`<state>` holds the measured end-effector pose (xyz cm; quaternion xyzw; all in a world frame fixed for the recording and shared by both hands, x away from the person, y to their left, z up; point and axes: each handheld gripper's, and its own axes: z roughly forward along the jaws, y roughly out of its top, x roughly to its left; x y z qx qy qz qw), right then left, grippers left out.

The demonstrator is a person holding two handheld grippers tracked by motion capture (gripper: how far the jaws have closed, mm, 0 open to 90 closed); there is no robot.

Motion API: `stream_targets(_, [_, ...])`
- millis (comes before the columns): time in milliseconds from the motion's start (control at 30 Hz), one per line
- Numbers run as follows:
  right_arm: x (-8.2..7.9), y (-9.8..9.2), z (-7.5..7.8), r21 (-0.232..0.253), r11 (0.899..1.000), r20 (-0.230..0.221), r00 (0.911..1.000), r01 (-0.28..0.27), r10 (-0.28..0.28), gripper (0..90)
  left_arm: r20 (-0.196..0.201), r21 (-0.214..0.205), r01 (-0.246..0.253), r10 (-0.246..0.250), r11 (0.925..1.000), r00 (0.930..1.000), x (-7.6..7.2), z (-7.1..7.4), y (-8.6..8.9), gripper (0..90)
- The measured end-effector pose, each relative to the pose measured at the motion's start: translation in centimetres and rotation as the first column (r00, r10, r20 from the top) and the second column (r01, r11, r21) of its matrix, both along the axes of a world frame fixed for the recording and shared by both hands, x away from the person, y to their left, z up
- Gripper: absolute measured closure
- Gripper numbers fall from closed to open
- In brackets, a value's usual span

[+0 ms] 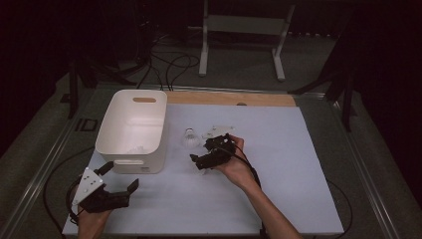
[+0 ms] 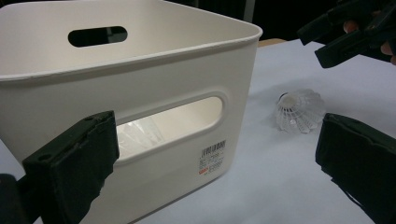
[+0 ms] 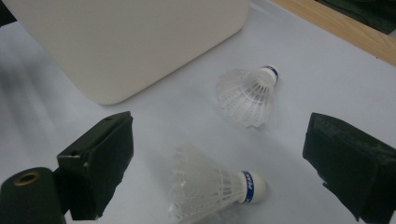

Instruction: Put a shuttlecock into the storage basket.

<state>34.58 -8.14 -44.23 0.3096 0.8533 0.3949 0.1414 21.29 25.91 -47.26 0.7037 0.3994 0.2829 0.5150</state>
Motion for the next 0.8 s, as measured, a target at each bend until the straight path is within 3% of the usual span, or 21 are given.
stream_targets(800, [-0.1,0.0,-1.4,-0.04,0.999,-0.01,0.9999,-0.001,0.001,8.8,0.001,0.0,-0.001,0.001,1.0,1.0,0.0,0.0,0.0,0.0])
